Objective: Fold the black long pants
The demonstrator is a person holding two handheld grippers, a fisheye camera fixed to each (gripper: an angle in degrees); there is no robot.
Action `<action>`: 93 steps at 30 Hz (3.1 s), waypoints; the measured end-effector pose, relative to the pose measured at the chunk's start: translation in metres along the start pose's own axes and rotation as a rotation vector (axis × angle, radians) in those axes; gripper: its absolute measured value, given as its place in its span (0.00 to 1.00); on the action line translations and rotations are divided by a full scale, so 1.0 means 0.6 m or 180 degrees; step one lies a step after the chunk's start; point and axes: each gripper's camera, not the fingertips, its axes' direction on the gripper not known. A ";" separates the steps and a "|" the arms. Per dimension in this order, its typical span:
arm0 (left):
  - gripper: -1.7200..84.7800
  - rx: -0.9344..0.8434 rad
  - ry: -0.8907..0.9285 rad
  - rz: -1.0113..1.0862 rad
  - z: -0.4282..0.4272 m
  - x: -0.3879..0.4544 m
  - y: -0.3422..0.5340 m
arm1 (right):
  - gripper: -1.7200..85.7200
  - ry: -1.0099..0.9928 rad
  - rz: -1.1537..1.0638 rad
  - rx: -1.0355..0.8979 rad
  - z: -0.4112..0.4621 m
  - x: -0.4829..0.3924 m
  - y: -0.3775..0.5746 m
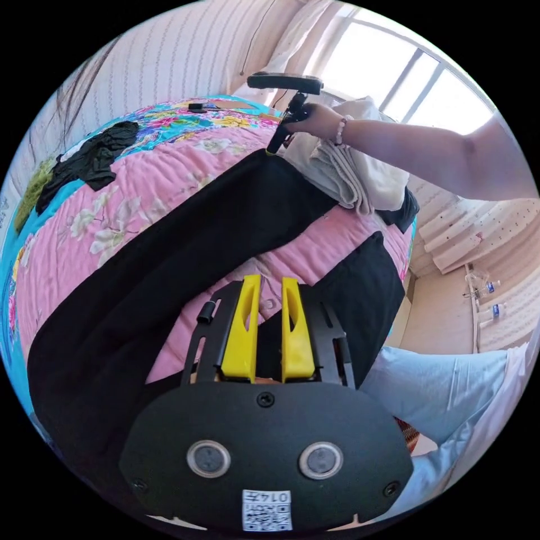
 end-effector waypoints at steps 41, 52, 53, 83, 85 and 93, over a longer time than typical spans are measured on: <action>0.01 -0.0737 0.0059 -0.0090 0.065 -0.160 0.054 | 0.02 -0.3189 0.4062 0.2246 0.332 0.234 1.172; 0.08 -0.0348 -0.0055 -0.0606 -0.051 -0.235 0.237 | 0.07 -0.3451 0.4132 0.2335 0.361 0.257 1.290; 0.08 -0.0301 -0.0043 -0.0775 -0.063 -0.242 0.260 | 0.08 -0.3572 0.4043 0.2218 0.361 0.251 1.308; 0.15 0.1513 -0.0262 -0.5201 -0.353 -0.433 1.189 | 0.02 -0.3718 0.4401 0.0740 0.292 0.255 1.594; 0.15 0.1677 -0.0192 -0.5188 -0.352 -0.454 1.211 | 0.02 -0.3706 0.4359 0.0756 0.275 0.268 1.578; 0.01 0.1480 -0.0029 -0.4867 -0.371 -0.501 1.222 | 0.02 -0.3596 0.4151 0.1071 0.196 0.306 1.469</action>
